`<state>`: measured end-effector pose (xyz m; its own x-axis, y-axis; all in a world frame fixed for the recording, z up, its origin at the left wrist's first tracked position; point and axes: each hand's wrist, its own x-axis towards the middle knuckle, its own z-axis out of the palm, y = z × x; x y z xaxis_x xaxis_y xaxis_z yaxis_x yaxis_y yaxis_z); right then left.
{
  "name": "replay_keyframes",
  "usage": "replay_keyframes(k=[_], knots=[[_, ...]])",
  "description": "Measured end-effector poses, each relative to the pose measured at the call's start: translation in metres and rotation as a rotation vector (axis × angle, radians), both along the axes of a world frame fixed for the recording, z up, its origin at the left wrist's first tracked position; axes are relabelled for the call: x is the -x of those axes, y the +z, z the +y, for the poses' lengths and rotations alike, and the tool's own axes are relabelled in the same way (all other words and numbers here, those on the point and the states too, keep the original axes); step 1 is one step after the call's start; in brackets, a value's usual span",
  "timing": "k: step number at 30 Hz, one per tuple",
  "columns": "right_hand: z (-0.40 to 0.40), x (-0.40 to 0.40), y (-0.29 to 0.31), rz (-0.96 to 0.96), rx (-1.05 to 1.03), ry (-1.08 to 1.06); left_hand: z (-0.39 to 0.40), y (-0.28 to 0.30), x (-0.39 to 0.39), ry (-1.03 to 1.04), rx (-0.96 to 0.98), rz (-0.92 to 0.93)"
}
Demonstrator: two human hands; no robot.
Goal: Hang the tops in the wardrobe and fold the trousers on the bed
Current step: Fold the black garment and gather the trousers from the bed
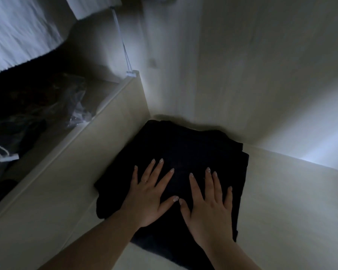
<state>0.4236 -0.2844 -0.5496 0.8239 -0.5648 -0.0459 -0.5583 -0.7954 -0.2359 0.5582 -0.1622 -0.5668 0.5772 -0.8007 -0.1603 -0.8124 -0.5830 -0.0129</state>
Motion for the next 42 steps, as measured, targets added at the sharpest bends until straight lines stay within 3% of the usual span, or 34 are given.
replay_keyframes(k=[15, 18, 23, 27, 30, 32, 39, 42], knots=[[-0.027, -0.044, -0.014, -0.032, 0.035, 0.021, -0.026, -0.004, -0.047, 0.006, 0.024, 0.007], [-0.031, -0.043, -0.011, -0.13, 0.017, 0.018, -0.028, -0.004, -0.049, 0.02, 0.044, 0.035], [-0.042, -0.031, -0.005, -0.382, -0.211, -0.013, -0.028, 0.012, -0.051, 0.027, 0.027, 0.185], [-0.031, -0.004, 0.031, -0.632, -0.515, -0.243, -0.013, 0.051, -0.027, 0.124, 0.328, 0.428], [-0.004, 0.03, 0.07, -0.676, -0.701, -0.28, 0.009, 0.081, 0.012, 0.289, 0.507, 0.639], [0.015, 0.058, 0.1, -0.717, -0.785, -0.277, 0.022, 0.098, 0.037, 0.355, 0.564, 0.686], [0.057, 0.134, 0.206, -0.7, -0.851, -0.219, 0.064, 0.195, 0.109, 0.424, 0.781, 0.843], [0.081, 0.163, 0.243, -0.693, -0.867, -0.152, 0.09, 0.242, 0.143, 0.506, 0.993, 0.912]])
